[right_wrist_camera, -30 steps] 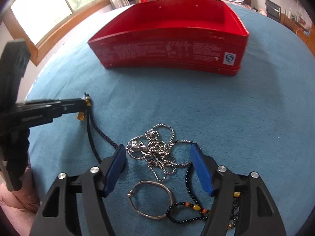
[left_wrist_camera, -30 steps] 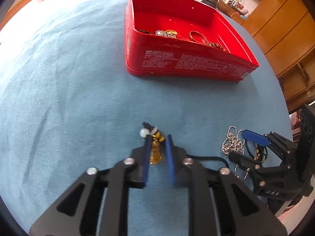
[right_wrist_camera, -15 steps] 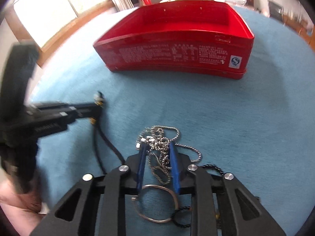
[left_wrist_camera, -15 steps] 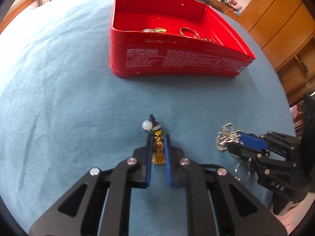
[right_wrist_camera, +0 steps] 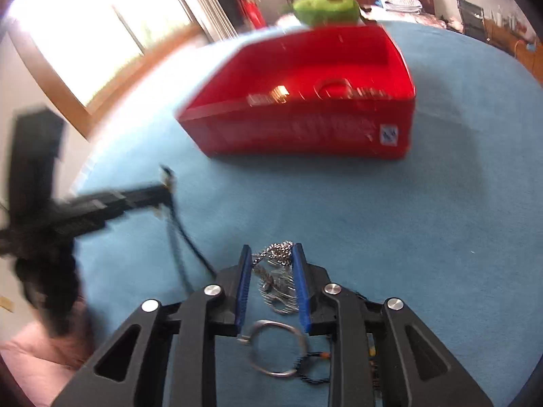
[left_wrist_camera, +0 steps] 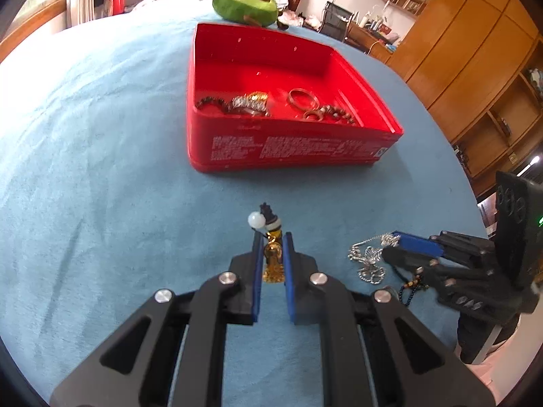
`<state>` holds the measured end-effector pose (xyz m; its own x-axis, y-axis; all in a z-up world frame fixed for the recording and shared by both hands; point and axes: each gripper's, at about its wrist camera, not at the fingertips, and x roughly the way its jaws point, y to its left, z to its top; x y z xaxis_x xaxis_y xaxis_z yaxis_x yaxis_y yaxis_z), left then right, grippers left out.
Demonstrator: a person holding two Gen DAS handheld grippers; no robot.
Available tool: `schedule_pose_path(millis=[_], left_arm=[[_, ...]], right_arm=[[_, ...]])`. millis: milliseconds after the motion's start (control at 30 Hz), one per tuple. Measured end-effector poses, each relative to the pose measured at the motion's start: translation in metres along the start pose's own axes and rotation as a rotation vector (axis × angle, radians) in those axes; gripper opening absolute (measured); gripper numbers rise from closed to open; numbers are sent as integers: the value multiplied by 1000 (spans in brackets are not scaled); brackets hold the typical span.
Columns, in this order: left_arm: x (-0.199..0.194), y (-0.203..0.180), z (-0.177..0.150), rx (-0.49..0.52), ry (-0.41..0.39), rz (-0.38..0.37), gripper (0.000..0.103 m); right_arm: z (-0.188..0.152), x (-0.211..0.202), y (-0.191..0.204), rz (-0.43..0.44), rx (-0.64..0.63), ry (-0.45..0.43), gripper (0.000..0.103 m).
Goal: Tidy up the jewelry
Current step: 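Grasp the gold pendant on black cord with the left tool while the right tool grasps the silver chain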
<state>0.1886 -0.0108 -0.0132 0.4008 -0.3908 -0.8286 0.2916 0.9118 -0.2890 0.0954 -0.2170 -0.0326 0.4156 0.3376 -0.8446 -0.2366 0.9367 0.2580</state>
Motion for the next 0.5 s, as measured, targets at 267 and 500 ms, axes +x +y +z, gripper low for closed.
schedule_pose_path(millis=[267,500], left_arm=[[13,-1,-1,13,30,-6,10],[14,2,0,5,35,-8,10]], right_arm=[[-3,15,11,-31,-51,34,63],[-5,21,27,-118,-115,15,23]])
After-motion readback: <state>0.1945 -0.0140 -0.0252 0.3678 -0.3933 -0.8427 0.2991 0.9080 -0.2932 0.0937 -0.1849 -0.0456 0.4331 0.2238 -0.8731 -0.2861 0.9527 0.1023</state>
